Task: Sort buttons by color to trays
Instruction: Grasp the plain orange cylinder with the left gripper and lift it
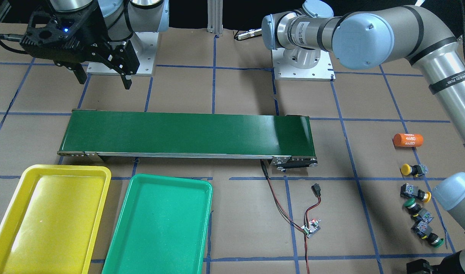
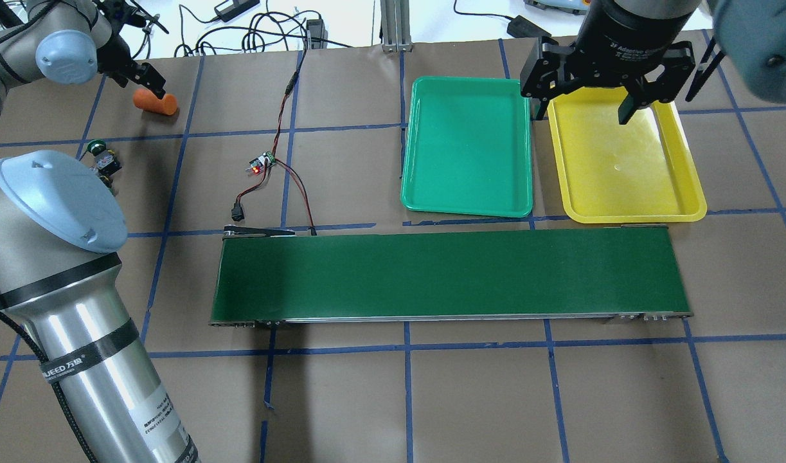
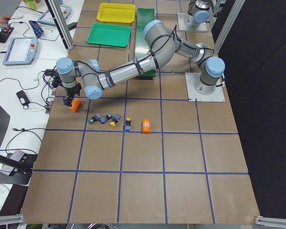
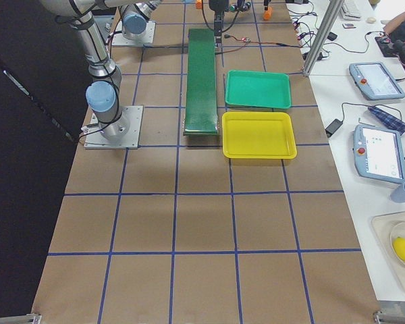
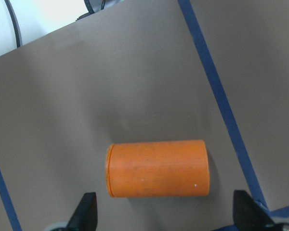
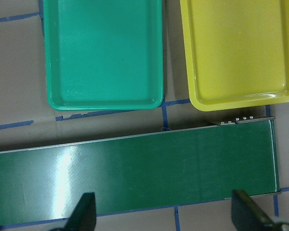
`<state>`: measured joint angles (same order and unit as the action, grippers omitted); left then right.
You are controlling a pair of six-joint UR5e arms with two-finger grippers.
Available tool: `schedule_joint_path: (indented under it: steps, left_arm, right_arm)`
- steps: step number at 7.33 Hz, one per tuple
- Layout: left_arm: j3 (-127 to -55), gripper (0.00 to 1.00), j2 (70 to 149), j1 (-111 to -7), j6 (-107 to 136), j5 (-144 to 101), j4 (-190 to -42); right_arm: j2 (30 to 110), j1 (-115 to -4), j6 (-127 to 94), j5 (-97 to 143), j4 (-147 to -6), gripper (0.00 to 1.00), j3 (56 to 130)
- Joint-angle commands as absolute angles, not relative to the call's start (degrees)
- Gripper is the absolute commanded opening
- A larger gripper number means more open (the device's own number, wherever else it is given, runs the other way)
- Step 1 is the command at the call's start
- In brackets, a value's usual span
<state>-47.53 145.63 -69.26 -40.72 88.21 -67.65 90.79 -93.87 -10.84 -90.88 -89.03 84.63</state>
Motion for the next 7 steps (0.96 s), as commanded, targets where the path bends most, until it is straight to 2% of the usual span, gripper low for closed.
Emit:
schedule_joint_path:
  steps: [1, 7]
  left_arm:
    - [-47.29, 1.00, 146.77, -68.82, -40.61, 86.84, -67.41]
    - [-47.55, 1.00, 148.18, -68.56, -41.04, 86.92, -63.72]
  right_arm:
    - [90.88, -93.87, -10.81, -90.88, -89.03, 1.00, 84.90]
    - [90.88, -93.87, -10.81, -90.88, -89.12, 1.00, 84.99]
